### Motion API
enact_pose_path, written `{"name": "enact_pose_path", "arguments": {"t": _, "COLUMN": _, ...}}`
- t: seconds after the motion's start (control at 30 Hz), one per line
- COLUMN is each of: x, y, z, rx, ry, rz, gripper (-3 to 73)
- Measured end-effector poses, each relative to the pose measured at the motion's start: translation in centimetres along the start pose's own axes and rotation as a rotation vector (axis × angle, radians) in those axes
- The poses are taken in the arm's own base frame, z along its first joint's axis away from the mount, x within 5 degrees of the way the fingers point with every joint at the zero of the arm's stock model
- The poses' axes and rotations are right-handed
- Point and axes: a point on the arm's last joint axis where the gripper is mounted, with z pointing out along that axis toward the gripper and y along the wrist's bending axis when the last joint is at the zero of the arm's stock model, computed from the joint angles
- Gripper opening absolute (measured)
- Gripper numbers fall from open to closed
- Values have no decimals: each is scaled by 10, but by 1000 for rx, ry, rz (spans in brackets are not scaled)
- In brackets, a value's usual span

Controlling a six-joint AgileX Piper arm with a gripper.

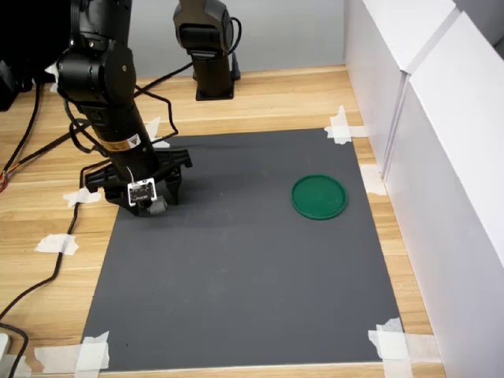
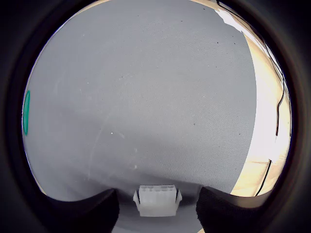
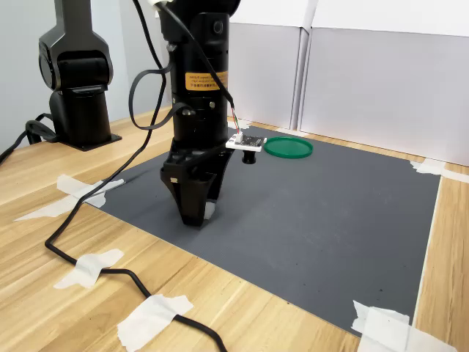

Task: Grasp a white terminal and put it on the green lid.

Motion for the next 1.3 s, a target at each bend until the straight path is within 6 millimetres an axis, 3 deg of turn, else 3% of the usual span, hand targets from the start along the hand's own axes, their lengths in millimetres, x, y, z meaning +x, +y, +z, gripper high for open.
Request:
{"name": "enact_pose_path", "arguments": {"t": 0.33, "x": 0, "y": 0, "z": 4, "rx": -7, "ry": 8, "rz": -36, "gripper": 644}}
{"name": "enact_pose_path", "arguments": {"t": 0.43, "x": -1, "y": 1, "z": 4, "rx": -20, "ry": 1, "rz": -55, "gripper": 547}}
{"name": "enact_pose_path", "arguments": {"t": 0.6, "x": -7, "y": 13, "z": 3, "rx": -51, "ry": -13, "rz": -84, "gripper": 322}}
{"name": "enact_pose_path", "arguments": {"t": 0.8, "x": -18, "y": 42, "z": -4, "rx": -95, "ry": -8, "rz": -105, "gripper": 323}}
{"name": "enact_pose_path", "arguments": {"t": 1.0, "x": -28, "y": 72, "z": -31, "rx": -101, "ry": -80, "rz": -151, "gripper": 323}}
{"name": "enact_pose_path", "arguments": {"t": 1.3, "x": -51, "y": 160, "z": -54, "rx": -172, "ry": -150, "rz": -360, "gripper": 323}}
